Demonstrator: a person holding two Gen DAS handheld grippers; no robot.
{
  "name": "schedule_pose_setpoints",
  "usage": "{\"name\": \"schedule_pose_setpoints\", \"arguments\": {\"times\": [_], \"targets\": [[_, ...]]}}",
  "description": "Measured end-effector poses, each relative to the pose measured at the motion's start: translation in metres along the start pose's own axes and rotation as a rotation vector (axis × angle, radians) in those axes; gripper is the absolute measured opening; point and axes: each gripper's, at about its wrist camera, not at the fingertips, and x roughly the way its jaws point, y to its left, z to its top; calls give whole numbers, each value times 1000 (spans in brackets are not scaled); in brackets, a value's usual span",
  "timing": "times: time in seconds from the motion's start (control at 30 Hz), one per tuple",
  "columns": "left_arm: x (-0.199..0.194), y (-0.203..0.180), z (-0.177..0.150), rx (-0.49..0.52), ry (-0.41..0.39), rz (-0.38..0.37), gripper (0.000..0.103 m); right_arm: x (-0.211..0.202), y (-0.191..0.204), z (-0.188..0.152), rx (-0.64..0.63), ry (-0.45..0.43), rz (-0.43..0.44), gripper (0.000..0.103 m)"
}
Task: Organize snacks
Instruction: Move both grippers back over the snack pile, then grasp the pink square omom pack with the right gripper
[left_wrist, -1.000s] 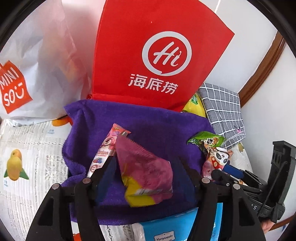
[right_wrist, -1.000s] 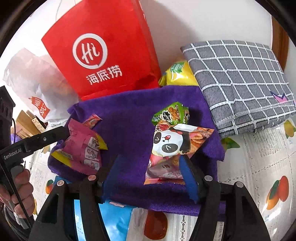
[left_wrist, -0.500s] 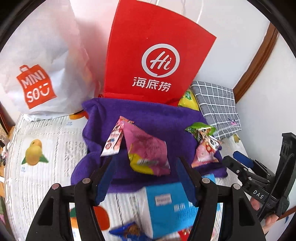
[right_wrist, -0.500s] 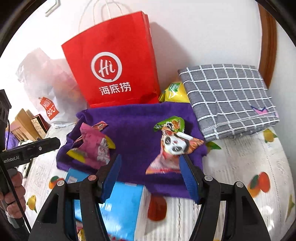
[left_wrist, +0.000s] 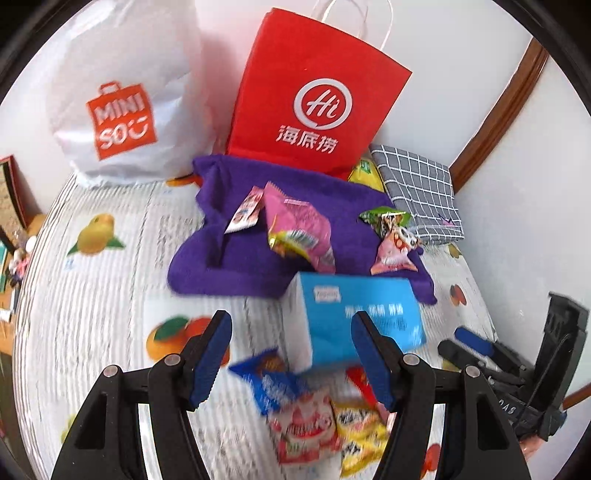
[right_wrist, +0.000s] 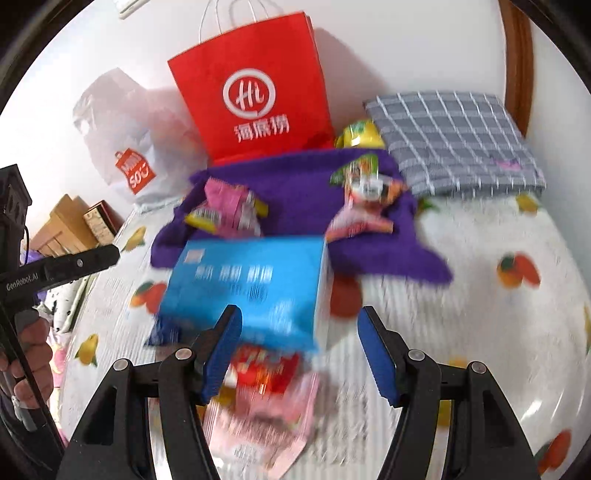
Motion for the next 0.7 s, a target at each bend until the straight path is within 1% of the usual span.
{"name": "schedule_pose_setpoints", "arguments": {"times": [0.17, 0.37, 0.43, 0.53, 0.57, 0.6, 0.7], "targets": [[-8, 12, -23, -35, 11, -29, 65, 0, 0, -40, 51, 64, 42, 66], [-12, 16, -48, -48, 22, -61, 65, 2, 5, -81, 94, 110, 69, 75], [-12, 19, -54, -61, 25, -74, 65, 4, 6, -91, 107, 122, 80, 76], [-14, 21, -64, -65, 29, -87, 65, 9, 8, -104, 135, 117, 116, 78], [-15, 21, -67, -65, 29, -90, 65, 8, 9, -108, 139, 96, 117, 80], [-16, 22, -69, -64, 30, -92, 65, 7, 10, -110, 142, 76, 120, 83], [-19, 25, -77, -64, 32, -95, 65, 9, 13, -110, 143, 59, 135, 86]]}}
